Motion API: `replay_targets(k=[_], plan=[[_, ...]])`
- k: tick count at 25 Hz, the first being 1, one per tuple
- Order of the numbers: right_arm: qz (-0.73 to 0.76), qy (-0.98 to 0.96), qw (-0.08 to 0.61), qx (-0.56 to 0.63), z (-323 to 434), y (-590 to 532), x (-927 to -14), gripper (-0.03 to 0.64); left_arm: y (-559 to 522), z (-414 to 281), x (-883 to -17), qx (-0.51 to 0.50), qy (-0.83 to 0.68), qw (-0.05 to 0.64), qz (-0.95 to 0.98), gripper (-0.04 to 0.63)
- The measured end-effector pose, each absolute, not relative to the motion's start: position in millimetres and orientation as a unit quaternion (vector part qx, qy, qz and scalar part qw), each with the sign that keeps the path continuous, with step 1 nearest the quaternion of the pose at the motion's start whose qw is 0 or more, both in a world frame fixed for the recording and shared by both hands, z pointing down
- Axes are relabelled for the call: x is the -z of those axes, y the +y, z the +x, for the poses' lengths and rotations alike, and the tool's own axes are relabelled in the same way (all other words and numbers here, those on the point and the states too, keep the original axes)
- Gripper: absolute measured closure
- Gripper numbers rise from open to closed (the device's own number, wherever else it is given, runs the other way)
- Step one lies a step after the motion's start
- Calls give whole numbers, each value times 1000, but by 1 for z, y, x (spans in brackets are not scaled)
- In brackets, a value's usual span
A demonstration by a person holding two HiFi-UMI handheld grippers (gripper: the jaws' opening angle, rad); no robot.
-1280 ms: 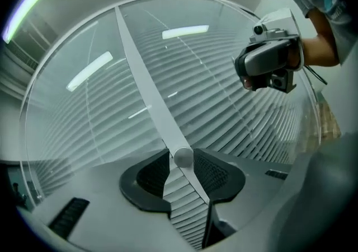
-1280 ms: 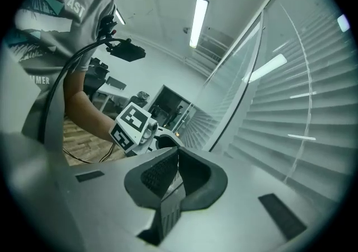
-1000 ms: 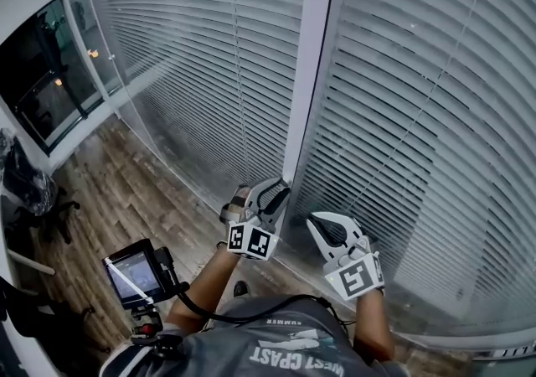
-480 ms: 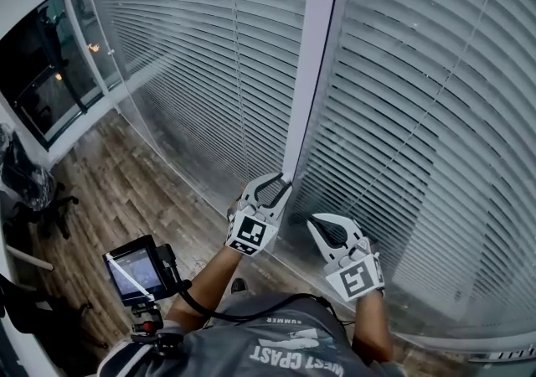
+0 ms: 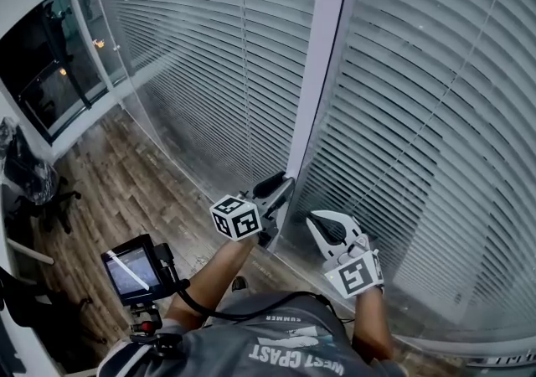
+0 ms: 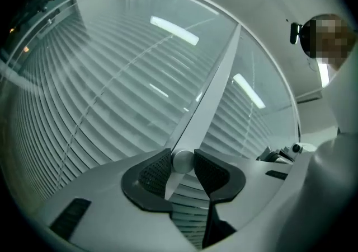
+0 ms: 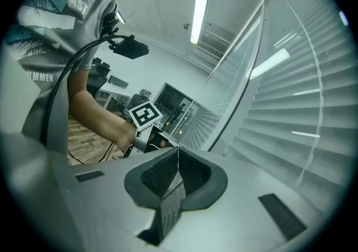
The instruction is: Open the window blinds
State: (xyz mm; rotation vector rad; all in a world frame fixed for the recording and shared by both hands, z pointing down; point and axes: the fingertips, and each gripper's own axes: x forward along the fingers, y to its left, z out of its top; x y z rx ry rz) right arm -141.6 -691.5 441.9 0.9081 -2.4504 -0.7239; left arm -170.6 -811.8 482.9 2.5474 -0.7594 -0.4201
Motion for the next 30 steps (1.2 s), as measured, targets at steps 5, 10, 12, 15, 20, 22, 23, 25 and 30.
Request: replay_targets(k=[5, 10, 12, 15, 20, 22, 23, 25, 30], plan=[[325, -884, 214, 260, -141, -694, -442, 612, -806, -160, -481, -48, -371, -111, 921, 468], [328, -884, 216, 254, -139, -694, -446, 612, -800, -155, -485, -207, -413, -382, 800, 468], [328, -884, 219, 252, -138, -693, -451, 612, -801, -156, -489, -184, -409, -340, 826, 468], [329, -883, 221, 250, -136, -691, -464, 612, -798, -165, -497, -53, -374, -118, 918, 466], [328, -883, 226, 247, -135, -694, -452, 612, -806, -168, -489, 57, -324, 106, 938, 458], [326, -884, 228, 245, -137, -694, -450, 612, -809, -164, -486, 61, -324, 114, 937, 456], [325, -884, 229, 245, -137, -694, -450, 612, -810, -162, -483, 63, -326, 117, 936, 455], [325, -883, 232, 247, -138, -694, -449, 612, -812, -162, -481, 72, -332, 127, 932, 445], [328, -881, 238, 243, -136, -693, -454, 612, -810, -164, -482, -4, -370, -2, 929, 469]])
